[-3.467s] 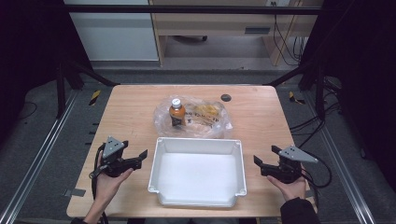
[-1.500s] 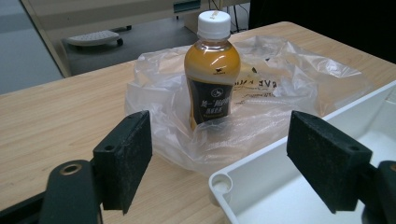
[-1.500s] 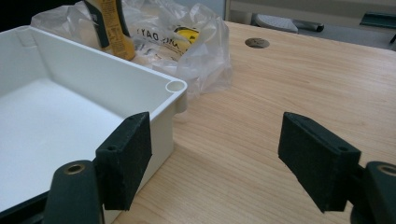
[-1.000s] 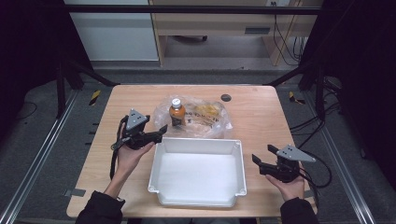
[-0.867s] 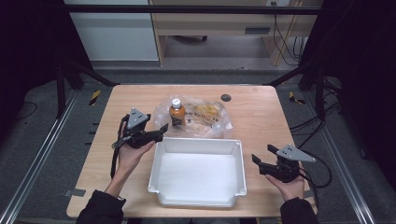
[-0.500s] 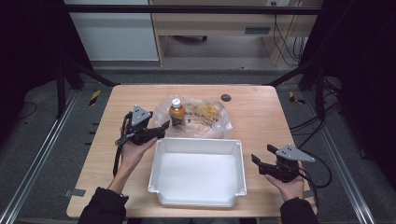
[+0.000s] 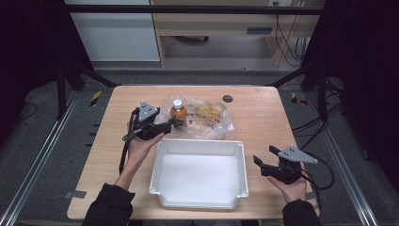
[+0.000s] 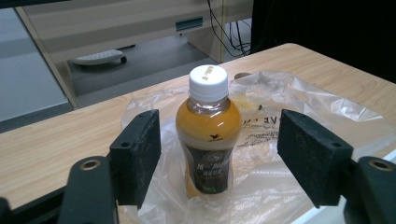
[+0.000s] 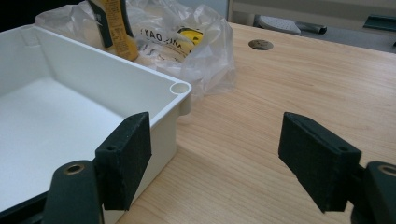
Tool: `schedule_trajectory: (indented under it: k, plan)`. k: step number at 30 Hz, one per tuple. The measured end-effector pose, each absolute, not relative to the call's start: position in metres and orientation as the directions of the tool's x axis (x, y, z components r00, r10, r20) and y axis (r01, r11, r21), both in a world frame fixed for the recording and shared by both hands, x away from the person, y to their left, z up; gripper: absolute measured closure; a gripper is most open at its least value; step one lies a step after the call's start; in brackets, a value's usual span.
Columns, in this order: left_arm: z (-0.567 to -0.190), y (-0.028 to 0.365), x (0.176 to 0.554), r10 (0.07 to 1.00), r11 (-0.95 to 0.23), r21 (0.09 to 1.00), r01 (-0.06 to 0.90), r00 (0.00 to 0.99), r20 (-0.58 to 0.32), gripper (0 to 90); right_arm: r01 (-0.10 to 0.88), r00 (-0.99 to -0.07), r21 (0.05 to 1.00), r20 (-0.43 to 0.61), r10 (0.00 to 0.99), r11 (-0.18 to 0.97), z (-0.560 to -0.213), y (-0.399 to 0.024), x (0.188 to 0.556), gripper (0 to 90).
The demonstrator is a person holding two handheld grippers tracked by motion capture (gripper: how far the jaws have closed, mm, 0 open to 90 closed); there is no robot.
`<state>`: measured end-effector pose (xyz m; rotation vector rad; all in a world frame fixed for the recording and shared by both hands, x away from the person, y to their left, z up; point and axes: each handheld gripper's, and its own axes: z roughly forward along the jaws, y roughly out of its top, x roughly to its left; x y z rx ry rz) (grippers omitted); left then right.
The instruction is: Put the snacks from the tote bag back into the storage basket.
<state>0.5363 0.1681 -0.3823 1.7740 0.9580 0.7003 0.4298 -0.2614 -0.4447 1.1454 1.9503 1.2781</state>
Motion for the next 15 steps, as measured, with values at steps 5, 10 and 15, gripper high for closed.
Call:
schedule_trajectory:
  k: [5,10,15]
  plan:
    - [-0.381,0.163,0.543,0.857,-0.235,0.927,0.293,0.512,0.055,33.5,0.359,-0.496,0.914,0.013,0.868,0.191,-0.445,-0.261,0.430,25.4]
    - [-0.380,0.160,0.549,0.865,-0.223,0.930,0.293,0.499,0.050,34.6,0.359,-0.498,0.913,0.012,0.867,0.193,-0.445,-0.261,0.430,25.5]
    - [-0.381,0.158,0.555,0.868,-0.217,0.928,0.301,0.495,0.043,34.6,0.358,-0.499,0.913,0.011,0.867,0.195,-0.445,-0.261,0.431,25.5]
